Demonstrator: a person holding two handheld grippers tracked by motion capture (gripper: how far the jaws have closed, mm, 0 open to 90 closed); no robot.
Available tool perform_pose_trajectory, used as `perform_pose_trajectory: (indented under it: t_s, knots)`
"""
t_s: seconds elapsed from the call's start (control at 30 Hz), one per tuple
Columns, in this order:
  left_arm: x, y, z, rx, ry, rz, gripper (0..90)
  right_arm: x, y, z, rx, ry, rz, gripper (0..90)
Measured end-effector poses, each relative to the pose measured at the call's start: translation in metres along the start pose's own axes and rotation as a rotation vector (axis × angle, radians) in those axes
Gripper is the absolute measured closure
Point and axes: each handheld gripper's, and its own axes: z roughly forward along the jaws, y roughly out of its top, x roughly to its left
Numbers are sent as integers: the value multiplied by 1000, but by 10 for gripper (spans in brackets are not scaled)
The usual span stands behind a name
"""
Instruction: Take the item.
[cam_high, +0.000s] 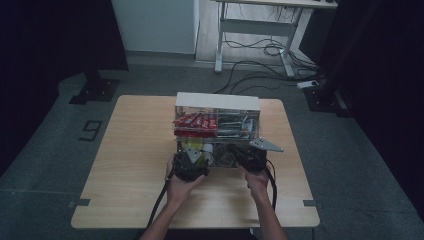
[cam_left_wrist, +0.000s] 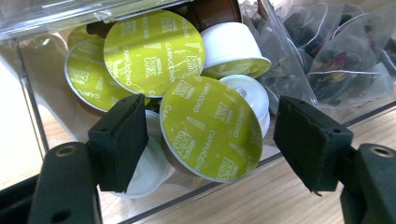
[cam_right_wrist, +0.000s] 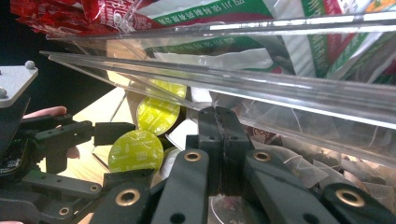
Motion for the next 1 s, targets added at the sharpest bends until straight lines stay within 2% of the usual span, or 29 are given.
perform_pose_trajectory:
  t_s: [0.13, 0.2, 0.53, 0.8, 0.93, 1.0]
  knots:
    - [-1, -1, 0, 0, 40, 6, 276, 0, 0, 0, 0, -1, 1, 891]
    - [-1, -2, 0, -3, 39, 4, 282, -1, 0, 0, 1, -3, 4, 891]
    - [-2, -6, -2, -28, 12, -20, 388, -3, -1, -1, 0, -9, 5, 891]
    - [2, -6, -4, -31, -19, -48, 394, -4, -1, -1, 1, -6, 12, 891]
    - [3, -5, -9, -58, -31, -71, 412, -5, -1, -1, 2, -7, 13, 891]
    - [5, -5, -13, -75, -34, -82, 460, -5, -1, -1, 2, -8, 12, 891]
